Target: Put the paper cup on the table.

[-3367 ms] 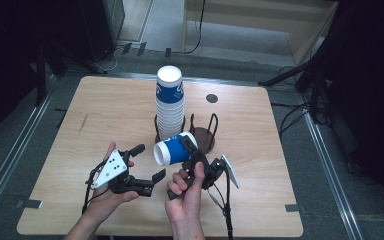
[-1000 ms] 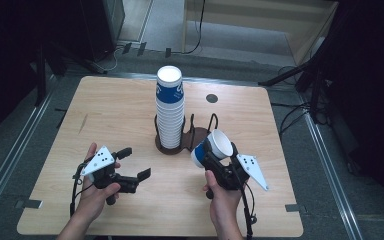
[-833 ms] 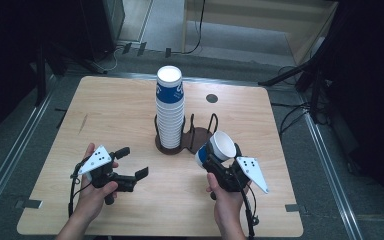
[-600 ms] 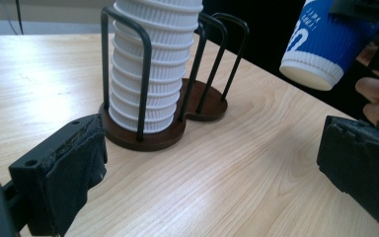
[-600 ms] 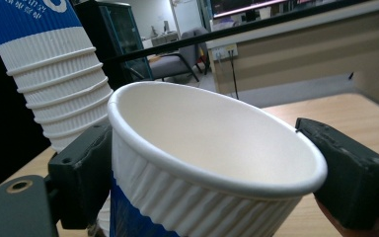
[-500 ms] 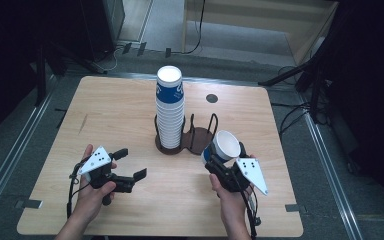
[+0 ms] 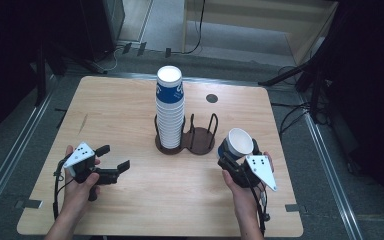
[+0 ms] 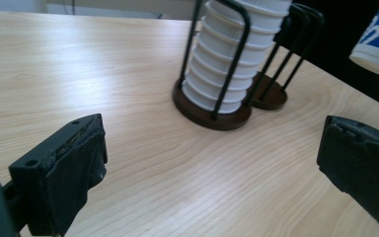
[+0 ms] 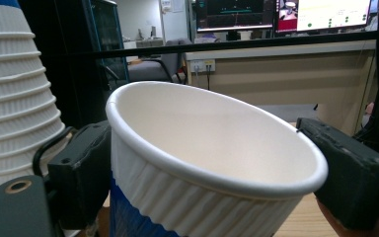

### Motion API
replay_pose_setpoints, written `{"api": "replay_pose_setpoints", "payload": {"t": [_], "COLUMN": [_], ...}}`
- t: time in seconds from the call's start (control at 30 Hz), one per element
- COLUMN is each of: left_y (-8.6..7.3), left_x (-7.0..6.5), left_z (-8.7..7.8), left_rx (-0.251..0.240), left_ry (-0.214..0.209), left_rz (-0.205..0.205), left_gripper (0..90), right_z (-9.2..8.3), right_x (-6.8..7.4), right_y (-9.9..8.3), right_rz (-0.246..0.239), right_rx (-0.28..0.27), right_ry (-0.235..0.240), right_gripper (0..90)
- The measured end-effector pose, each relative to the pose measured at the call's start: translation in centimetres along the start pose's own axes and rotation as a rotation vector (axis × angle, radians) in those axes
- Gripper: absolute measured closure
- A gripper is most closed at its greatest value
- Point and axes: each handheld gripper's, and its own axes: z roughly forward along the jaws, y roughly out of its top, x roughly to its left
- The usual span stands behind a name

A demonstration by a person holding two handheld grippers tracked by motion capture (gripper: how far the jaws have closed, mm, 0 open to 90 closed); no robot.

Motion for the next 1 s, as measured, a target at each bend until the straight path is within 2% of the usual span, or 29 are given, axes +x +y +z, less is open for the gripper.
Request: {"api": "replay_pose_setpoints", "payload": {"t": [0.1, 0.13, 0.2, 0.4, 0.47, 0.63, 0.73, 0.83, 0.9, 1.0], "left_y": [-0.2, -0.3, -0.5, -1.0, -1.2, -1.5, -1.8, -2.1, -2.3, -2.6], "left_x": [0.6, 0.8, 1.4, 2.8, 3.4, 3.9, 4.2, 4.5, 4.7, 5.2], "left_z": [-0.2, -0.3, -0.5, -1.3, -1.8, -2.2, -2.6, -3.1, -3.3, -4.0], "left_rx": [0.004, 0.01, 0.014, 0.01, 0.007, 0.006, 0.007, 0.01, 0.011, 0.001], "left_ry": [0.021, 0.03, 0.057, 0.099, 0.117, 0.139, 0.152, 0.162, 0.169, 0.181], "left_rz": [0.0, 0.001, 0.002, -0.019, -0.029, -0.033, -0.031, -0.039, -0.042, -0.049], "left_gripper": [0.0, 0.0, 0.0, 0.0, 0.0, 0.0, 0.0, 0.0, 0.0, 0.0], "right_z": [0.2, 0.5, 0.6, 1.4, 1.8, 2.6, 3.0, 3.3, 3.9, 4.4], "right_x": [-0.3, -0.6, -0.7, -1.7, -2.0, -2.2, -2.4, -2.5, -2.7, -2.9], "right_y": [-0.3, -0.8, -1.0, -2.1, -2.6, -3.0, -3.2, -3.3, -3.5, -3.7], "right_rz": [-0.018, -0.048, -0.064, -0.08, -0.102, -0.123, -0.109, -0.12, -0.145, -0.147], "right_rx": [-0.005, 0.004, 0.006, 0.032, 0.037, 0.049, 0.048, 0.043, 0.063, 0.073], "right_ry": [-0.002, -0.012, -0.017, -0.038, -0.037, -0.037, -0.032, -0.031, -0.044, -0.056], "right_gripper": [13.0, 13.0, 13.0, 13.2, 13.4, 13.4, 13.4, 13.4, 13.4, 13.4]}}
